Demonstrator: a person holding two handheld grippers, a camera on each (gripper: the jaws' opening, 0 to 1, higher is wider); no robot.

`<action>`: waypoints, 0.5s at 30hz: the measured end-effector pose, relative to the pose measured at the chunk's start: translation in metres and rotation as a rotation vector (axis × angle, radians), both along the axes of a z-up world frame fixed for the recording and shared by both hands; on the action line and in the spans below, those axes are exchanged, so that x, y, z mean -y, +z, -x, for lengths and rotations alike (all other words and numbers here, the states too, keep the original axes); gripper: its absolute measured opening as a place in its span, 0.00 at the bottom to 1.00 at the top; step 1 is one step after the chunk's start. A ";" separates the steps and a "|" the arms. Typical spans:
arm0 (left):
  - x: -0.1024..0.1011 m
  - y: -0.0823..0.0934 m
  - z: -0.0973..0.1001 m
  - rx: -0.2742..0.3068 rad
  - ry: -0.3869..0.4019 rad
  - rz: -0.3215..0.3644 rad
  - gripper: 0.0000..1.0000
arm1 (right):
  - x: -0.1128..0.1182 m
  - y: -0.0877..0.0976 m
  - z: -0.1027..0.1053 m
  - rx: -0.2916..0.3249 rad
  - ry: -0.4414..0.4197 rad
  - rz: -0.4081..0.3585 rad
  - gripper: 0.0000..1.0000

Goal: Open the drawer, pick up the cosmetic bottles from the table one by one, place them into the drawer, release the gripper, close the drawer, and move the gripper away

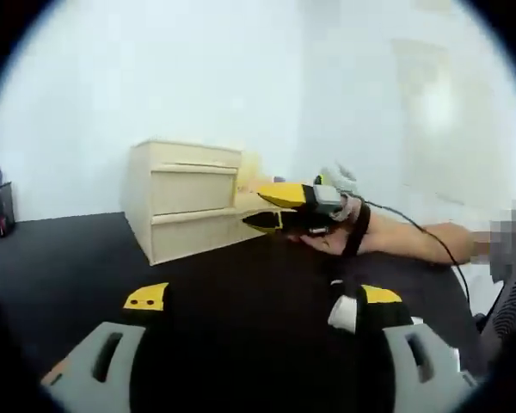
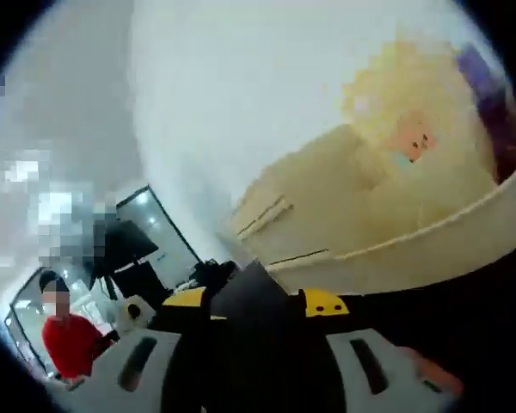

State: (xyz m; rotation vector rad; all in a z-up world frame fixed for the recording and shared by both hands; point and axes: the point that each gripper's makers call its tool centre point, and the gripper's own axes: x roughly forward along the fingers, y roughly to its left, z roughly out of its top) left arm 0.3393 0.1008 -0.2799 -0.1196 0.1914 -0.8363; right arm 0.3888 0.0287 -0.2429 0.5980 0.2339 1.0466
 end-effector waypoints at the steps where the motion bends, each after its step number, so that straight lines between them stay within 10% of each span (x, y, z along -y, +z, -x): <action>1: 0.001 0.002 -0.002 -0.001 0.006 0.015 0.82 | 0.006 0.002 0.007 0.030 0.016 0.022 0.37; 10: 0.013 0.018 -0.022 -0.060 0.071 0.155 0.77 | 0.042 0.006 0.039 0.321 0.087 0.239 0.47; 15: 0.026 0.021 -0.037 -0.121 0.100 0.265 0.76 | 0.052 -0.001 0.038 0.356 0.086 0.274 0.47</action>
